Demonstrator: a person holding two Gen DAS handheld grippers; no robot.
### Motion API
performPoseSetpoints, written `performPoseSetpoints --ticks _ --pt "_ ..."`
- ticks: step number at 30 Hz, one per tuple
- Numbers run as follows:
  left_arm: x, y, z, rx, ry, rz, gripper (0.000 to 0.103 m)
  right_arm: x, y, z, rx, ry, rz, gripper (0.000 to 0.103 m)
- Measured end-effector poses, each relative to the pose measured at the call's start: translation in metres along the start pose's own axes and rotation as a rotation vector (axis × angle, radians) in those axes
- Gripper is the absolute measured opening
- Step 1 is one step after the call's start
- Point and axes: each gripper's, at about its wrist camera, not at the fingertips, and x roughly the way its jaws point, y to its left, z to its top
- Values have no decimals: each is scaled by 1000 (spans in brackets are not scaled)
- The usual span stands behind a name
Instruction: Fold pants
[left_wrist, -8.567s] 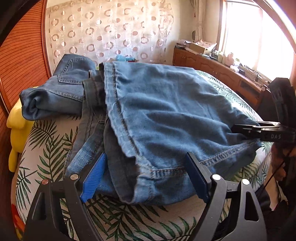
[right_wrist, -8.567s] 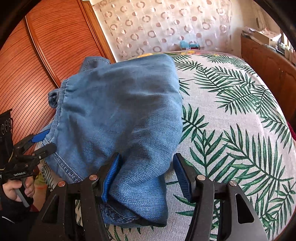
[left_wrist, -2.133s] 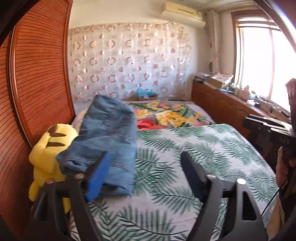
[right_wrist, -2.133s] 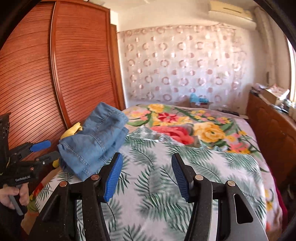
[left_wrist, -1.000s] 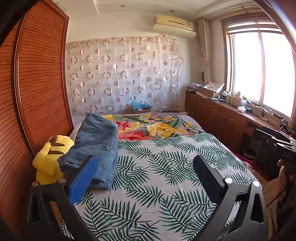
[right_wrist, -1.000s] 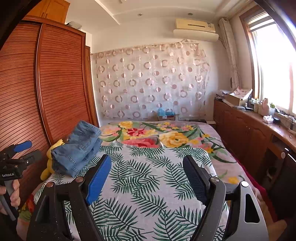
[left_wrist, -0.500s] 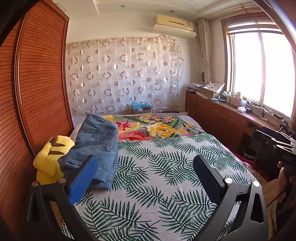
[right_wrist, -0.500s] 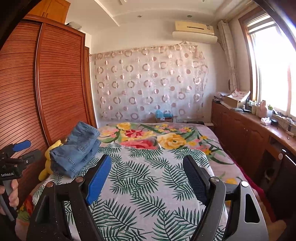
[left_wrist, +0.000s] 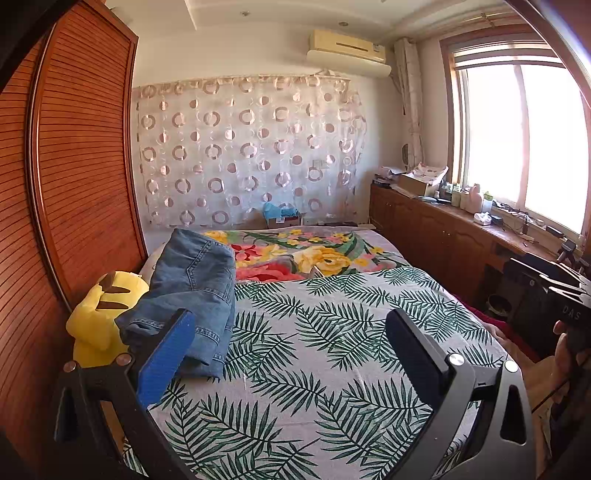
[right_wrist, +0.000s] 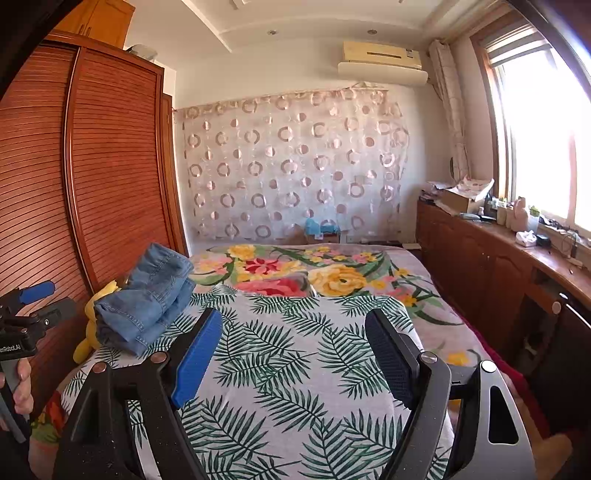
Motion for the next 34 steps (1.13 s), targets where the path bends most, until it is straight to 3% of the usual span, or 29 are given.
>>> performPoseSetpoints --ticks 34 --pt "-1 -2 4 -4 0 8 103 1 -9 -5 7 -4 -5 81"
